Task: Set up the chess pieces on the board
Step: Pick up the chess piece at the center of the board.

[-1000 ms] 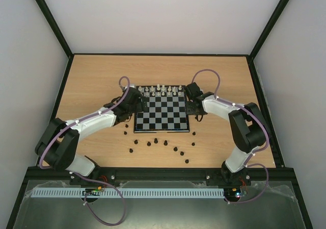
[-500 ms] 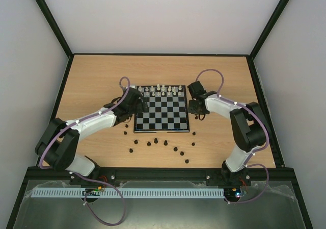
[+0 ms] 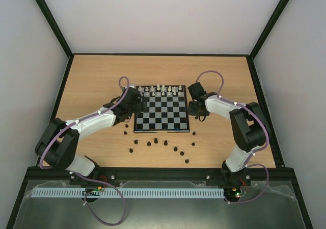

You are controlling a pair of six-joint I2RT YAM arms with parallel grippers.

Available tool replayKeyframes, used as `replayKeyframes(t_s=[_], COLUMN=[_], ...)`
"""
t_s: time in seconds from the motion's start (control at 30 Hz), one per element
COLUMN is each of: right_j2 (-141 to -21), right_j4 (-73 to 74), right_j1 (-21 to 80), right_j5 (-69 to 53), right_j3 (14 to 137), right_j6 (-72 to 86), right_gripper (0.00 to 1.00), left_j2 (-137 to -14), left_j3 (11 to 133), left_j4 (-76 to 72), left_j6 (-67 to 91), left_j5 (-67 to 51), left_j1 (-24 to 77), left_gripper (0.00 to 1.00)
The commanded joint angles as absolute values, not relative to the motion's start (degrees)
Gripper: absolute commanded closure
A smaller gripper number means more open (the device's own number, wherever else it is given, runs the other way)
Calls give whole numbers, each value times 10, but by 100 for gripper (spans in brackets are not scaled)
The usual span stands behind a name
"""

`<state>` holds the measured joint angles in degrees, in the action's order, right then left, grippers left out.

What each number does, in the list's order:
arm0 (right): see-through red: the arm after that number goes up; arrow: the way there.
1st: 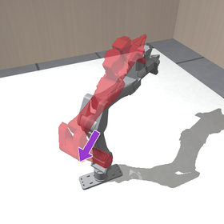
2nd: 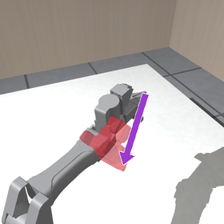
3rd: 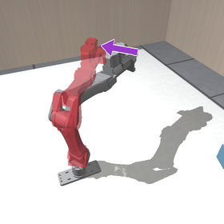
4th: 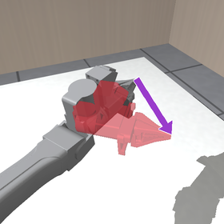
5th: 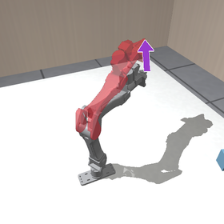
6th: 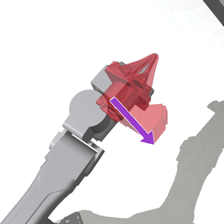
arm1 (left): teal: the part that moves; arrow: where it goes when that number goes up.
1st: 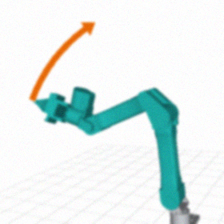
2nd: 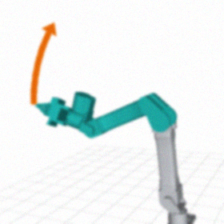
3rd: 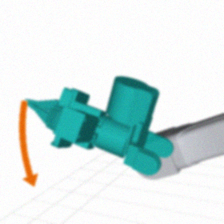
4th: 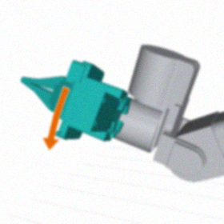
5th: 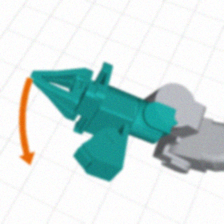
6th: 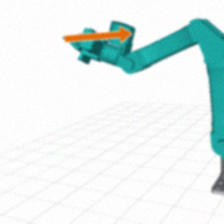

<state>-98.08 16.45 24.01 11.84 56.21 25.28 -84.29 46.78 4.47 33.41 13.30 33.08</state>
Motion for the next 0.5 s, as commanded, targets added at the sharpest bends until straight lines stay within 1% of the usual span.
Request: replayKeyframes(t_s=[0.0,0.2,0.47], right_j2=[-966,-965,-931], right_j4=[191,192,182], right_j1=[239,239,243], right_j5=[125,128,120], right_j3=[553,554,552], right_j6=[253,254,250], right_gripper=[87,98,99], left_j2=[-833,-832,-823], left_j3=[459,459,453], left_j4=[39,39,37], left_j6=[328,329,327], left_j5=[127,127,125], left_j1=[325,323,316], left_gripper=[1,1,1])
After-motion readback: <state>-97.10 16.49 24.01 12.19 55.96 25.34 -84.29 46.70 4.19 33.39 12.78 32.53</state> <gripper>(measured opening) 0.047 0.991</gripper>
